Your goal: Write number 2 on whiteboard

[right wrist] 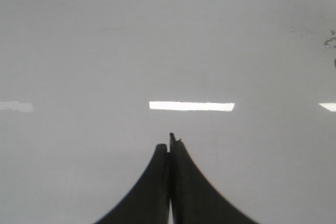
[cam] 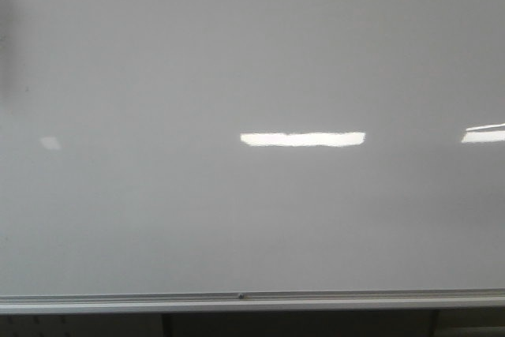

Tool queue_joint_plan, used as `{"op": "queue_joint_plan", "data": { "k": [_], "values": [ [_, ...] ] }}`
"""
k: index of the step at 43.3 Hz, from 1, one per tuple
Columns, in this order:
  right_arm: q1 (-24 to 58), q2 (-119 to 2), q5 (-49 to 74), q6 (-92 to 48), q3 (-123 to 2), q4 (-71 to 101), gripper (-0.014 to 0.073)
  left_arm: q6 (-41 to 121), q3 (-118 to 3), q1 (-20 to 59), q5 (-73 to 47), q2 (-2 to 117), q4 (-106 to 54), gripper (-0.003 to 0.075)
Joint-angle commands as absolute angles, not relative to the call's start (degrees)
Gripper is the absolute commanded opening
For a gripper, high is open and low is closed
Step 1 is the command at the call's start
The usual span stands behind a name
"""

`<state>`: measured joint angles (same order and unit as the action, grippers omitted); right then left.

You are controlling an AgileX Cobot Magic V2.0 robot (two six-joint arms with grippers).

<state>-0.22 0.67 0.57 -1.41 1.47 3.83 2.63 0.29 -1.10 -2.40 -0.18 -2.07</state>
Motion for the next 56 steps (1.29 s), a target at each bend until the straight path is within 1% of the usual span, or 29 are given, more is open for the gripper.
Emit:
{"op": "queue_joint_plan", "data": {
  "k": [1, 34, 44, 48, 56],
  "values": [
    [-0.2, 1.7, -4.3, -1.7, 1.3, 3.7, -0.0066, 2.4, 2.2, -1.2, 2.4, -1.8, -2.2, -0.0020],
    [-0.2, 1.7, -4.5, -1.7, 1.3, 3.7, -0.0066, 2.4, 2.2, -1.2, 2.5, -1.8, -2.2, -0.0020],
    [-0.2, 1.7, -5.3, -1.7, 0.3, 3.7, -0.0066, 2.3, 2.1, -1.2, 7.8, -1.8, -2.7, -0.0020],
    [-0.2, 1.7, -3.6, -1.7, -2.2, 3.7, -0.0066, 2.1, 0.0, -1.2, 7.4, -1.8, -2.8, -0.0020],
    [-0.2, 1.7, 3.0, -1.7, -10.2, 3.7, -0.0066, 2.1, -9.5, -1.2, 2.8, -1.5, -2.8, -0.0020]
  ]
}}
